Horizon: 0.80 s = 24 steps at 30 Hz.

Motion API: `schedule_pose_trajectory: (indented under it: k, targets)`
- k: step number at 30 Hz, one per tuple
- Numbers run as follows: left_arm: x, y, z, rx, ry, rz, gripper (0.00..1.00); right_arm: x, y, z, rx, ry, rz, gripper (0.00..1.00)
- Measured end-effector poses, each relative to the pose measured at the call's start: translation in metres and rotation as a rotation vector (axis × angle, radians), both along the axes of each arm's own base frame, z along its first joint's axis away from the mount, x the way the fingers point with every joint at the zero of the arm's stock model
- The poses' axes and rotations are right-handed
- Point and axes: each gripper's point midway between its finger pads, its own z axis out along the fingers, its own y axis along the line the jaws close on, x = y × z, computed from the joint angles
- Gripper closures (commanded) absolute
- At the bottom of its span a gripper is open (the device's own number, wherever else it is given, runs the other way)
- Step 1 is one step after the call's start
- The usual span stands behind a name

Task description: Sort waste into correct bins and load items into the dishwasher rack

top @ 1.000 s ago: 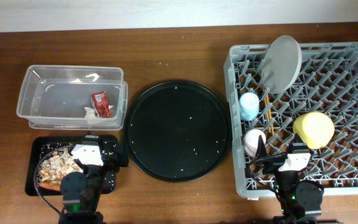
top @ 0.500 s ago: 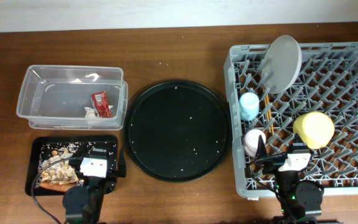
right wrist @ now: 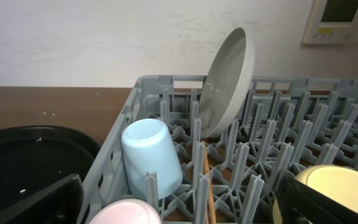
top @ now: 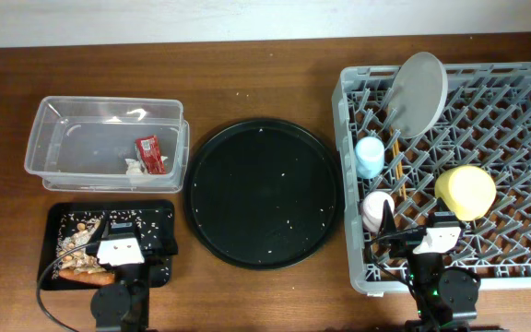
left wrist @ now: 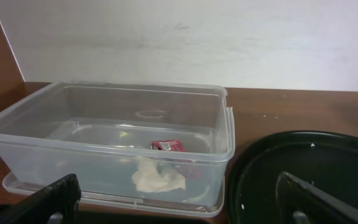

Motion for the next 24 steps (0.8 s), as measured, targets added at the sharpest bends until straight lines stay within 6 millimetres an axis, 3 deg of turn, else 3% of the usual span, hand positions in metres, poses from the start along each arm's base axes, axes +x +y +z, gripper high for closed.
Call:
schedule_pose_trajectory:
  k: [5, 24]
  targets:
    - [0.0004, -0.0109, 0.0001, -0.018, -0.002, -0.041, 0.01, 0.0000, 0.0000, 0.0000, 0.000, 0.000, 0.000, 0.02]
    - [0.0004, -0.0109, 0.0001, -0.023, -0.002, -0.040, 0.00, 0.0000, 0.0001, 0.0000, 0.000, 0.000, 0.000, 0.02]
